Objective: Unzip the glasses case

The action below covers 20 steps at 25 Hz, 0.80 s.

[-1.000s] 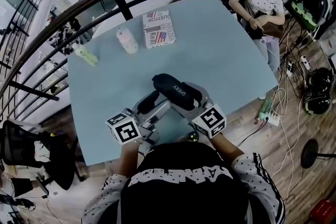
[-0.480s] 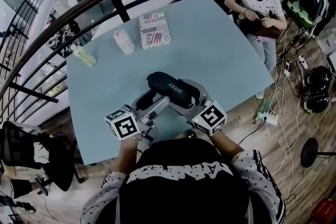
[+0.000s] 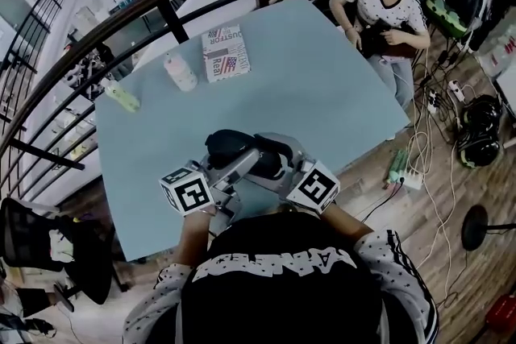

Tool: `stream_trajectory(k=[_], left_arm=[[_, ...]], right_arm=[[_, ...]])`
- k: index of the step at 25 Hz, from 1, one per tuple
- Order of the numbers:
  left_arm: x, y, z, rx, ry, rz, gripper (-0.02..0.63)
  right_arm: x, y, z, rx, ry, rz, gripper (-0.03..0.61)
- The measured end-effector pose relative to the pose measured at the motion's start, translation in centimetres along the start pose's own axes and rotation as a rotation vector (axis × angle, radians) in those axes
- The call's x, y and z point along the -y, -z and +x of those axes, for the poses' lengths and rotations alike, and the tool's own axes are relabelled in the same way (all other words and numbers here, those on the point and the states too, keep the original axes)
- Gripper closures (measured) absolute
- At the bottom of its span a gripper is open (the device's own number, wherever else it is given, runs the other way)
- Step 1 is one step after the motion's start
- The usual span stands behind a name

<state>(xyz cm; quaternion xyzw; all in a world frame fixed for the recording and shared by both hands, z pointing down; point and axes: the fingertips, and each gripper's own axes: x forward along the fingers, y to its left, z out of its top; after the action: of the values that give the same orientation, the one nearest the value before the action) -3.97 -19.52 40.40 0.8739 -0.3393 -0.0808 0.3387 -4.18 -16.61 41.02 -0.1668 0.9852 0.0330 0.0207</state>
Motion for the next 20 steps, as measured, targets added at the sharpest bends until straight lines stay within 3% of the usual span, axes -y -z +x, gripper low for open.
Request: stream_trajectory(k=[4,13,20], left_arm=[[0.7,0.6,0.4,-0.015,0.012,0.003,0.614],[2.5,1.6,0.9,-0.009,0.052,0.000,0.614],[3.2,1.0,1.6,-0.005,0.022,0.077,0.614]], right_arm=[[-1.3,-0.4,-0.5,0.006,-0.036,-0.036,0.239],[-1.9,-0.3,-2.3,-0.036,-0.015,-0.113,0.238],[-1.1,-0.6,-3.1,-0.028,-0.015,-0.170,0.233]])
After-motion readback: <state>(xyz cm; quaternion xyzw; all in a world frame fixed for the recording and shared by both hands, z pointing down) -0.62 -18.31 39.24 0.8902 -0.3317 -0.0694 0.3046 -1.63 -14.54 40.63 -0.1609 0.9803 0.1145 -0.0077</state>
